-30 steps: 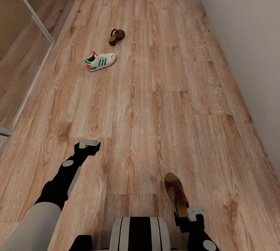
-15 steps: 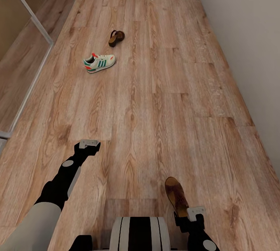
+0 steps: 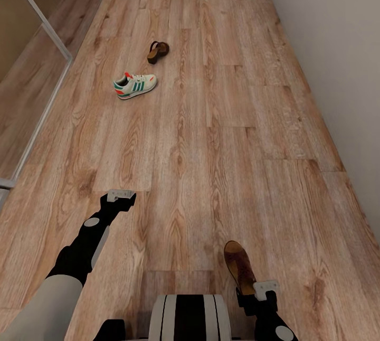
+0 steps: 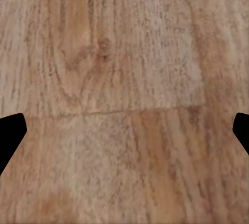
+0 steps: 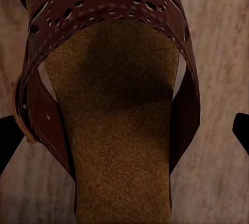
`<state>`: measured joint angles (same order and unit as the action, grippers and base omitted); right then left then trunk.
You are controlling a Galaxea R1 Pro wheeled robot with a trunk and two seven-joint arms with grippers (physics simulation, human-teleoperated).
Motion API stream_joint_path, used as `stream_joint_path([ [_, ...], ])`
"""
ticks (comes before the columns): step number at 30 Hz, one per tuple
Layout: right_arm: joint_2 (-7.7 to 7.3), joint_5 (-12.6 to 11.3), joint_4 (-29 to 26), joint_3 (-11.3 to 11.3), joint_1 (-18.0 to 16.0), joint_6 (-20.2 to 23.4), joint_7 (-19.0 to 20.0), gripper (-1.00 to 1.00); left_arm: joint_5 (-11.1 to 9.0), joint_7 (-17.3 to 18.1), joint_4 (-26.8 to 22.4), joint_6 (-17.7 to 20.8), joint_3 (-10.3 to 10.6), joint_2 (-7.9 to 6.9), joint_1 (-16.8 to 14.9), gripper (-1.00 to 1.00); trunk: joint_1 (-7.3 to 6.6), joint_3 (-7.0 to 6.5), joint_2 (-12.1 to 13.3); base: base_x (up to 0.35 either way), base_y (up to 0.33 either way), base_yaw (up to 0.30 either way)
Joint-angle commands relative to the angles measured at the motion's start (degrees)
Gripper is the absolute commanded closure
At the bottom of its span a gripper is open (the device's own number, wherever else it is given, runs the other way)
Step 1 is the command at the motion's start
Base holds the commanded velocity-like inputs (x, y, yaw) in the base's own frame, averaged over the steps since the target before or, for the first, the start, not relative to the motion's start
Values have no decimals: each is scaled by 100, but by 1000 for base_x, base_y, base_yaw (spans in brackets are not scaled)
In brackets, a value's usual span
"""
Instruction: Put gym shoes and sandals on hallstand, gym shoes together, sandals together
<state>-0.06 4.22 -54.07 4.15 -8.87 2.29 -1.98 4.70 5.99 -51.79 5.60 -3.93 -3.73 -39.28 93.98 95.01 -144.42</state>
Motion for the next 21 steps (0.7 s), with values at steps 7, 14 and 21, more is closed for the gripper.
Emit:
stream_joint_path([
  [7,-1,44,-7,7,0,26,-21,-100,45,43,-15,27,-20,4,0,-100,-1,3,-1,0,0,0],
  [14,-2,44,-7,7,0,23,-22,-100,48,43,-13,25,-20,4,0,-100,-1,3,-1,-3,0,0],
  [21,-2,44,-7,7,0,18,-22,-100,49,24,-15,21,-20,4,0,-100,-1,3,-1,-142,0,0],
])
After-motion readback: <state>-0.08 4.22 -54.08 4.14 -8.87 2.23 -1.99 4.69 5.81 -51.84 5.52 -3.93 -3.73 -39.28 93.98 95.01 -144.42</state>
